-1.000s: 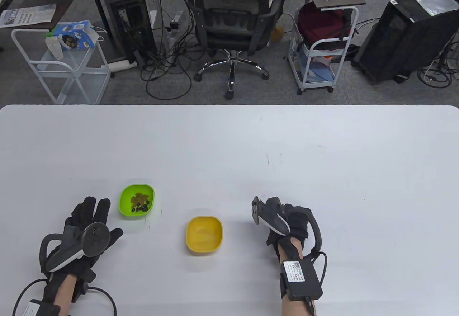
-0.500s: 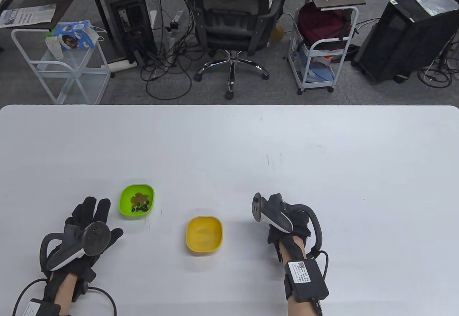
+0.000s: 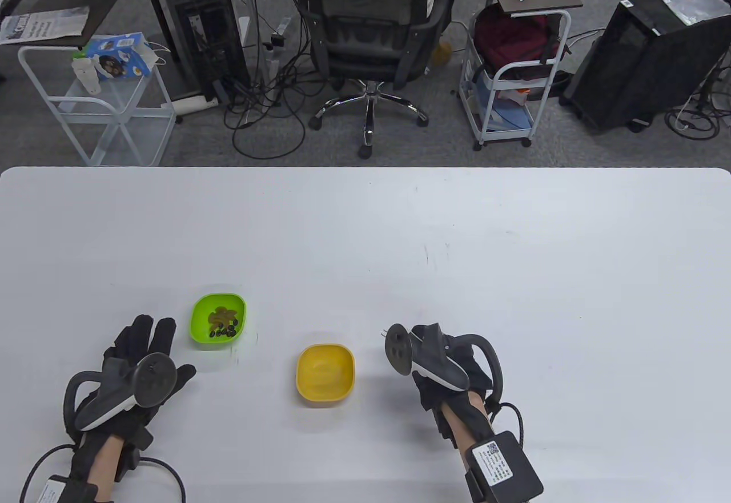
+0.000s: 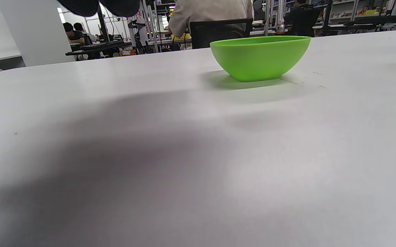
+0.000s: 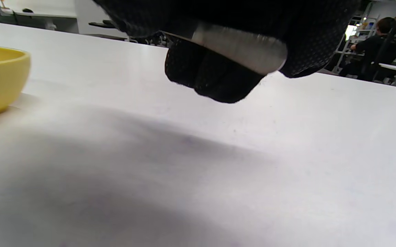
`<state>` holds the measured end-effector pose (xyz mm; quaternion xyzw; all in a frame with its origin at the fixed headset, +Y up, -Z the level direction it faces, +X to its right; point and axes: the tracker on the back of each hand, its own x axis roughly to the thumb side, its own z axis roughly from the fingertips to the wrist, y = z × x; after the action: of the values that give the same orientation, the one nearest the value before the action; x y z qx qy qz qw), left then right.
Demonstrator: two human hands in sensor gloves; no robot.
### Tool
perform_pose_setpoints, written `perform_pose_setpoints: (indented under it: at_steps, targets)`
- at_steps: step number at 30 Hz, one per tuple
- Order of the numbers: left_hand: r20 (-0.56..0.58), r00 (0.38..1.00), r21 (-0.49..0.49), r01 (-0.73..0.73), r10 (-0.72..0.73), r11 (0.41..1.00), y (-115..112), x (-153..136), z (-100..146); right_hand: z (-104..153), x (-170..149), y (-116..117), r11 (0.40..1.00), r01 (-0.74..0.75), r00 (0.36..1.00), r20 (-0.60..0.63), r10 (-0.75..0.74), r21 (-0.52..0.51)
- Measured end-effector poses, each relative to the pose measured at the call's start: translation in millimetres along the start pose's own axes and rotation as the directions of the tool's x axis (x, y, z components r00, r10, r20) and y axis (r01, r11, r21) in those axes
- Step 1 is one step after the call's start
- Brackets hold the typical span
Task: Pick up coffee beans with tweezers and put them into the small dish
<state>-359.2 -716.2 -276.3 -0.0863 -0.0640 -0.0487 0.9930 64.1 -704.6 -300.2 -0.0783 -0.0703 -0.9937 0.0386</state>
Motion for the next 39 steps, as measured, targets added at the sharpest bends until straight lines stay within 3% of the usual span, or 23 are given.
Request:
perform_pose_setpoints:
  at_steps: [10, 25, 28, 34, 39]
  targets:
    - [-0.003, 1.0, -0.011, 0.0, 0.0, 1.0, 0, 0, 0, 17, -9, 7, 0.986, 0.144, 0.989, 0.033, -0.141, -0.087]
    - [0.015, 1.0, -0.051, 0.009, -0.008, 0.999, 0, 6, -2, 20, -18, 11, 0.982, 0.181, 0.983, 0.033, -0.179, -0.053]
    - [0.053, 0.998, -0.014, 0.027, -0.026, 1.0, 6, 13, 1, 21, -18, 12, 0.981, 0.188, 0.982, 0.038, -0.186, -0.042]
    - [0.071, 0.997, -0.066, -0.007, 0.012, 0.998, 8, 18, -19, 21, -21, 13, 0.977, 0.212, 0.977, 0.042, -0.211, -0.035]
    - [0.074, 0.995, -0.084, 0.066, -0.059, 0.994, 30, 19, -42, 21, -23, 13, 0.975, 0.22, 0.975, 0.039, -0.219, -0.035]
